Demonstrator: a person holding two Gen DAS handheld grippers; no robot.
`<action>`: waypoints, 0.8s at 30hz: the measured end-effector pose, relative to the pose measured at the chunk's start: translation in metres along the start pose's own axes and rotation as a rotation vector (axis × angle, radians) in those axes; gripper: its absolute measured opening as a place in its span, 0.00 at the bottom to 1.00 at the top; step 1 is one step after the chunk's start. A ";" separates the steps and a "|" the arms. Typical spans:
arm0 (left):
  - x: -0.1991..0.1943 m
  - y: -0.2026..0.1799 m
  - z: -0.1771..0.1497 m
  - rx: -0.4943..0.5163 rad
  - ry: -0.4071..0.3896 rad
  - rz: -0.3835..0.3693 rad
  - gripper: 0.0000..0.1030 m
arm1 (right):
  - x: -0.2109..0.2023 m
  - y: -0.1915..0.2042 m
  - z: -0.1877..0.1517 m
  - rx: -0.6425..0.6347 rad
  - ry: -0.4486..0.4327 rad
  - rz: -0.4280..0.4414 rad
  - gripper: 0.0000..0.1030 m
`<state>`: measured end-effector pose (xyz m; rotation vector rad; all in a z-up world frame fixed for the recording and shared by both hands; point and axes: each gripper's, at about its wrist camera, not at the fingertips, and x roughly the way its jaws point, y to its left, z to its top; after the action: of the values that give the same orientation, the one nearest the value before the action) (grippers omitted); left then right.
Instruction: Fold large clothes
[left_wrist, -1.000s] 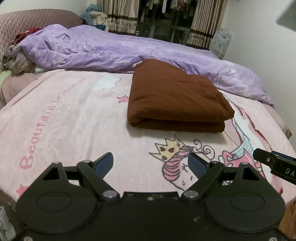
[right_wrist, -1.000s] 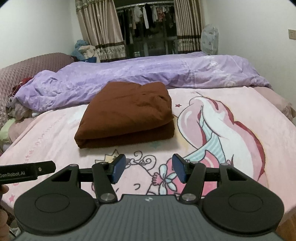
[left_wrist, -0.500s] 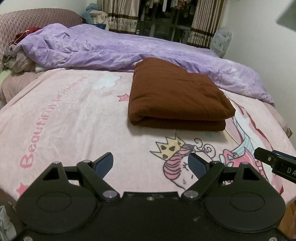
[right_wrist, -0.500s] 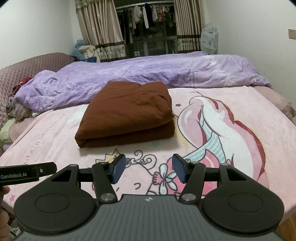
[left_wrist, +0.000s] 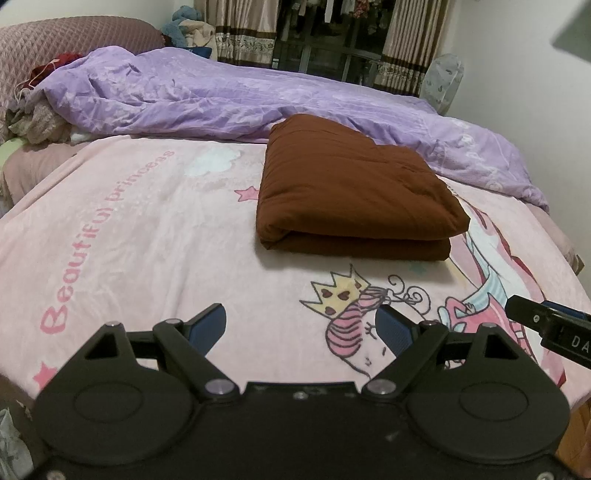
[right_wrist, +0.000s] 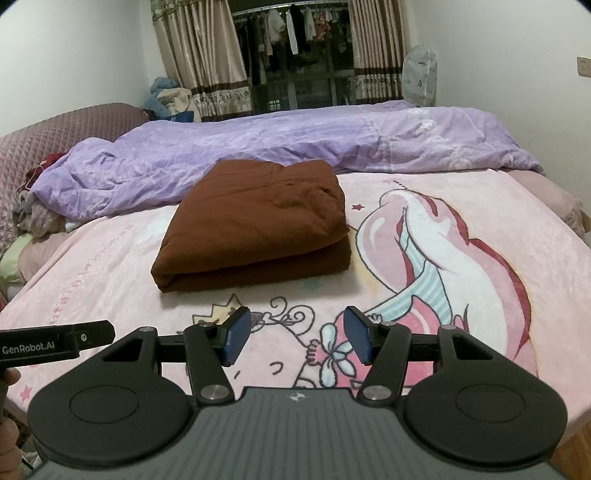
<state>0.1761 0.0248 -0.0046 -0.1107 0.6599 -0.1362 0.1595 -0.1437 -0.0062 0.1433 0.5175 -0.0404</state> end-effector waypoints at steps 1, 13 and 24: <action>0.000 0.000 0.000 0.001 -0.001 -0.001 0.87 | 0.001 0.000 0.000 0.001 0.000 0.000 0.66; -0.001 0.000 0.000 0.010 0.001 -0.003 0.87 | 0.001 -0.001 0.001 0.000 0.001 0.001 0.66; -0.002 -0.001 0.001 0.017 0.006 -0.009 0.88 | 0.000 0.001 0.000 -0.001 -0.001 0.000 0.66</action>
<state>0.1752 0.0242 -0.0024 -0.0967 0.6643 -0.1507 0.1597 -0.1425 -0.0062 0.1420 0.5162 -0.0400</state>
